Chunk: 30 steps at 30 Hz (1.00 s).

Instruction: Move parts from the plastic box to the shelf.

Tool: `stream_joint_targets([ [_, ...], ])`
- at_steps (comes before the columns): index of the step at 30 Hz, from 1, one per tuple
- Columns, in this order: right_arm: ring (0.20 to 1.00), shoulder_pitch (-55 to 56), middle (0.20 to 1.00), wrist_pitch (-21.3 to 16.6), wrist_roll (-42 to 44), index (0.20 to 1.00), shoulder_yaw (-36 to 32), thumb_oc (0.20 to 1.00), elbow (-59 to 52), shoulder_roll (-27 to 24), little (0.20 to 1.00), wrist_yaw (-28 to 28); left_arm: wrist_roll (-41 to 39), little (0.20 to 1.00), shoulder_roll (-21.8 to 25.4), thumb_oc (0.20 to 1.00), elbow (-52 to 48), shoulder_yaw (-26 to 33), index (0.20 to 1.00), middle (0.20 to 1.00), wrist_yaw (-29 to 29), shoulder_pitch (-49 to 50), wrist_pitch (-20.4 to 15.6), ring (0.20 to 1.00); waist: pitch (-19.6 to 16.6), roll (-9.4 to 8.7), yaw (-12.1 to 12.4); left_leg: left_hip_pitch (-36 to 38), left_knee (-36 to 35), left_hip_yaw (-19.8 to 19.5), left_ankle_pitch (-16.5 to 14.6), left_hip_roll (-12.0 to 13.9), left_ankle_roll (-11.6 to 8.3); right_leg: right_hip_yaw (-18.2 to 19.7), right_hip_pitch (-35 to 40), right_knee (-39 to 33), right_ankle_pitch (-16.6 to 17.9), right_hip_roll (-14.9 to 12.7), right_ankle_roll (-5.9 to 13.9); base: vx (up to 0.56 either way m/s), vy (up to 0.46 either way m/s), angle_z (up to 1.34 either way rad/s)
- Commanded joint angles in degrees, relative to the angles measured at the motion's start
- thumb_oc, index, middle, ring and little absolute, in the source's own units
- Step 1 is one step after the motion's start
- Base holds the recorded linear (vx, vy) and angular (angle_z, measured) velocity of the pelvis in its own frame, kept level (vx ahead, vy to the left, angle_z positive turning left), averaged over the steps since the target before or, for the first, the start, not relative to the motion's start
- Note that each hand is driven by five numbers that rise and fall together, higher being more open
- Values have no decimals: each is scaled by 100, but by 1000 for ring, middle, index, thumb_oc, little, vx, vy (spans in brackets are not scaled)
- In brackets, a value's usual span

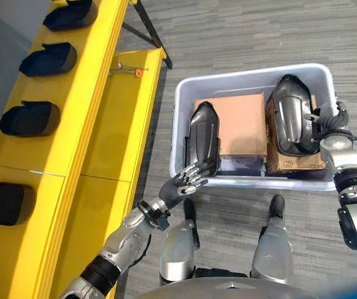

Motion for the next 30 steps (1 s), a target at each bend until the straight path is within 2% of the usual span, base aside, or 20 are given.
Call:
stream_joint_targets([
  [1,1000,-266,1000,-253,25,1000,142,1000,-349,-101,1000,22,-133,1000,7,1000,-592,3,1000,1000,-96,250,-139,1000,-95,-59,90,-267,450,-160,4,-108,226,-278,-41,1359,-1088,142,-433,-6,0,5],
  [4,1000,-188,1000,-129,-93,1000,151,1000,-467,-8,1000,-92,-85,1000,-18,1000,-642,45,1000,1000,-83,250,-127,1000,-54,-47,79,-300,488,-151,1,-101,236,-252,-107,1444,-1104,134,-445,0,0,0],
  [10,1000,-110,1000,-166,-381,1000,150,1000,-591,45,1000,-25,-49,1000,3,1000,-616,113,1000,1000,-48,236,-48,1000,9,-45,61,-382,563,-159,-22,-109,250,-220,-230,1559,-1128,121,-453,-4,1,-1],
  [16,1000,-105,1000,-22,-201,1000,67,1000,-489,123,1000,-912,-89,1000,-32,1000,-615,113,1000,1000,-21,181,-132,1000,72,-17,40,-441,580,-134,-28,-103,264,-180,-323,1603,-1125,109,-445,-4,1,-1],
  [21,1000,-227,1000,-82,-223,1000,-91,1000,-276,85,1000,-1266,-118,1000,-47,1000,-593,29,1000,1000,29,86,-154,1000,110,24,27,-483,561,-131,-21,-114,269,-155,-395,1618,-1124,116,-443,-6,2,0],
  [28,1000,-262,1000,-106,148,1000,-99,1000,-130,60,1000,-1319,-141,1000,-66,1000,-585,-61,1000,1000,61,43,-226,1000,110,58,5,-507,517,-95,-11,-119,268,-145,-462,1598,-1104,96,-432,0,0,0],
  [30,1000,-250,1000,-91,334,1000,-140,1000,-63,62,1000,-1165,-137,1000,-55,1000,-584,-65,1000,1000,53,32,-218,1000,110,57,-5,-503,500,-86,-8,-118,261,-138,-464,1579,-1101,97,-424,0,0,0],
])
